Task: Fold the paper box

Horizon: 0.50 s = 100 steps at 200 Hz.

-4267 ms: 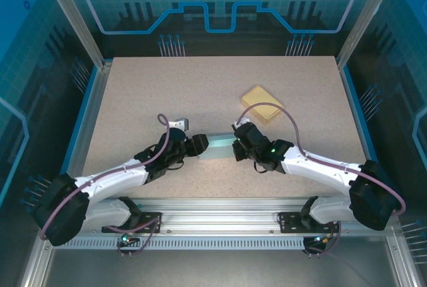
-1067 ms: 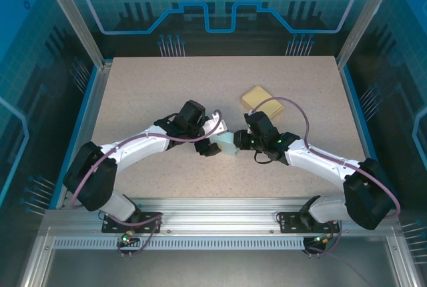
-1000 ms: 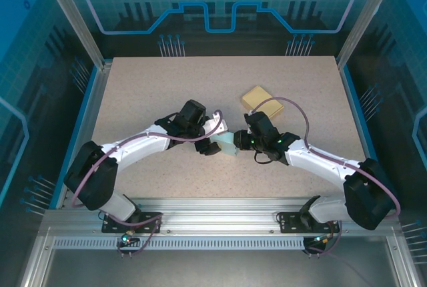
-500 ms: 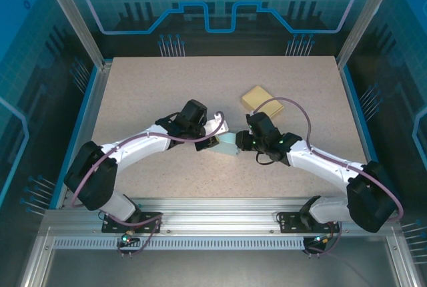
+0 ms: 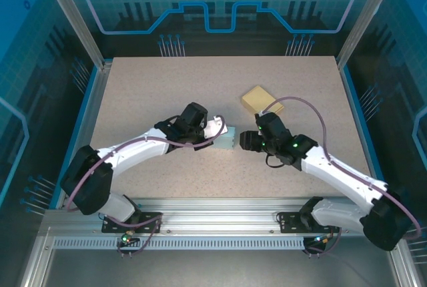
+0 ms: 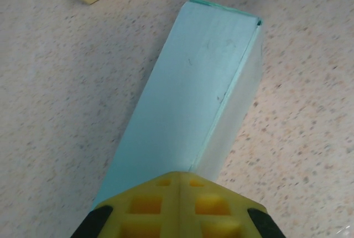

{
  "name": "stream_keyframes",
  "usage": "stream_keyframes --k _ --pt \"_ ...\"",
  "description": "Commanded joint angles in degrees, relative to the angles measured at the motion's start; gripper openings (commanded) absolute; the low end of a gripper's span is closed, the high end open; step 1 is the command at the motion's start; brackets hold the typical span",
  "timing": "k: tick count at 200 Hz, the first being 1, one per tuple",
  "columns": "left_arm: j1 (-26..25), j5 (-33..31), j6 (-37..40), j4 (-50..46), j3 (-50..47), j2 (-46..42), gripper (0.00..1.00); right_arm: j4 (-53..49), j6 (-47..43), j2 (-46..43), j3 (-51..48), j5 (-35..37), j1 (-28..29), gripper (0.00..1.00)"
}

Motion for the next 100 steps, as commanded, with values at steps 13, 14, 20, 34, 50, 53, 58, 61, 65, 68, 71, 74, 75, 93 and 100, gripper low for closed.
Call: stream_keyframes --k 13,14,20,34,50,53,58,61,65,68,71,74,75,93,100 --pt "0.1 -8.2 4.3 4.4 -1.9 -3.1 0.02 -7.0 -2.2 -8.1 3.2 5.9 -1.5 0.85" --pt "0.1 -8.3 4.3 4.5 -1.9 -3.1 0.02 -7.1 -2.2 -8.3 3.2 6.0 -1.5 0.86" --pt "0.0 -9.1 4.9 5.8 -2.2 -3.2 0.02 -7.6 -2.4 -9.6 3.2 6.7 -1.7 0.91" --pt "0.0 -10.7 6.2 9.4 -3.1 -3.4 0.02 -8.9 -2.7 -12.5 3.2 8.3 -2.2 1.0" --pt "0.1 -12.0 7.4 14.5 -4.1 -3.3 0.02 -10.8 -2.8 -14.9 3.2 10.1 -2.9 1.0" --pt "0.1 -12.1 7.6 15.5 -4.4 -3.2 0.02 -11.4 -2.8 -15.4 3.2 10.4 -3.2 1.0" --pt "0.0 -12.4 8.0 16.9 -4.6 -3.0 0.02 -11.8 -2.8 -15.8 3.2 10.8 -3.4 1.0" --pt "0.0 -12.5 8.2 17.7 -4.7 -2.8 0.02 -12.4 -2.6 -16.1 3.2 11.1 -3.6 1.0" --pt "0.0 -12.7 8.5 18.6 -4.7 -2.6 0.02 -12.9 -2.4 -16.5 3.2 11.4 -3.8 1.0" --pt "0.0 -12.8 8.7 19.3 -4.7 -2.4 0.02 -13.3 -2.3 -16.6 3.2 11.7 -3.9 1.0" --pt "0.0 -12.9 8.9 19.8 -4.7 -2.2 0.02 -13.7 -2.1 -16.9 3.2 12.0 -4.1 1.0" --pt "0.1 -13.0 9.1 20.5 -4.7 -1.9 0.02 -14.0 -2.0 -17.0 3.2 12.2 -4.2 1.0" --pt "0.1 -13.0 9.2 20.7 -4.7 -1.8 0.03 -14.1 -1.9 -17.1 3.2 12.4 -4.2 1.0" --pt "0.3 -14.0 10.5 24.0 -4.3 0.5 0.03 -15.3 -1.3 -18.1 3.2 14.2 -4.4 1.0" --pt "0.3 -14.7 11.3 25.1 -3.9 1.7 0.03 -15.8 -0.6 -18.4 3.2 15.2 -4.5 1.0"
